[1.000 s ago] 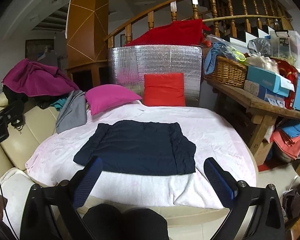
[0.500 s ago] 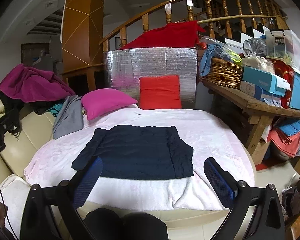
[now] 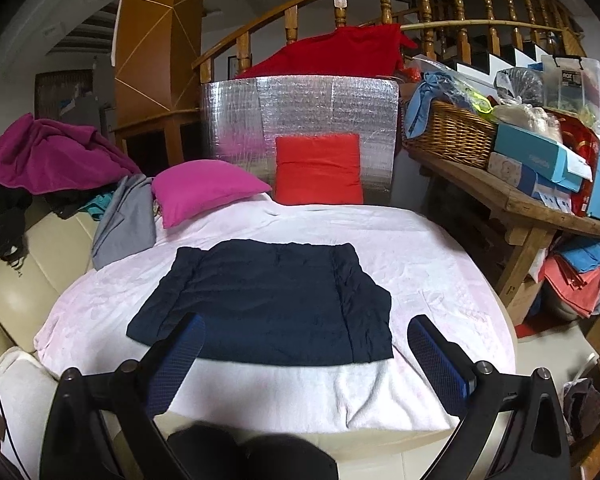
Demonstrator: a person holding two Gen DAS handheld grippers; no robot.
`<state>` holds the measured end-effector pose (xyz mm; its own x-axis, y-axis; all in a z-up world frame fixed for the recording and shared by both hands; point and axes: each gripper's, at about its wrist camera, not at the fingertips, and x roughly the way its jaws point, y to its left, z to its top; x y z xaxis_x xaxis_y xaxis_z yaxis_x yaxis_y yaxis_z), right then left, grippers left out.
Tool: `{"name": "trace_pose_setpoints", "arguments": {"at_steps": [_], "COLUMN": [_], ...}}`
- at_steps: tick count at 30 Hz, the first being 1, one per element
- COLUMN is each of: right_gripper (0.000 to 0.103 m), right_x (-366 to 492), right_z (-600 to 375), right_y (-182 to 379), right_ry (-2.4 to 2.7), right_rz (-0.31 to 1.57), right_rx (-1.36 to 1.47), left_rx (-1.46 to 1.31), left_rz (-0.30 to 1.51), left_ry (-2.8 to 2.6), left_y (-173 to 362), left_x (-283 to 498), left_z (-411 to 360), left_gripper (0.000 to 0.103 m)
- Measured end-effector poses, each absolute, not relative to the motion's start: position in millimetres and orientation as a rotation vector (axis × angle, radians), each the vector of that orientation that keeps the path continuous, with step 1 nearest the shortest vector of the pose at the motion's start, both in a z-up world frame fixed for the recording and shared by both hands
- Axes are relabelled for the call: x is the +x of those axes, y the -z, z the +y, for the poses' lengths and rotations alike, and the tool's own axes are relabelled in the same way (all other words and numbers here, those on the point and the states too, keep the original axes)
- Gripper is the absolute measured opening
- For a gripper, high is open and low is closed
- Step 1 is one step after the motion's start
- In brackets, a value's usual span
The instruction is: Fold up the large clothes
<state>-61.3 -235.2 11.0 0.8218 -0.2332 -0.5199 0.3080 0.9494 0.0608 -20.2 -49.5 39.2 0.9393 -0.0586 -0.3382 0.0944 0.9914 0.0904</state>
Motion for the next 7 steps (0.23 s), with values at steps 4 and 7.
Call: {"name": "trace_pose_setpoints", "arguments": {"at_steps": [4,7], "right_gripper": [0.103,0.103], "right_x": [-31,-7], "right_z": [-253,-280], "right_y": [-2,11], "right_ry": [0.294,0.310], "right_rz": [0.546,0.566], "right_rx": [0.167,0.204], "left_rx": [0.091,0.038], "left_rz": [0.363,0.400], "left_ry": [0.134,0.134], "left_y": [-27,-14], "left_x": [12,50], "left_z": [-48,-34], "left_gripper": [0.103,0.103]}}
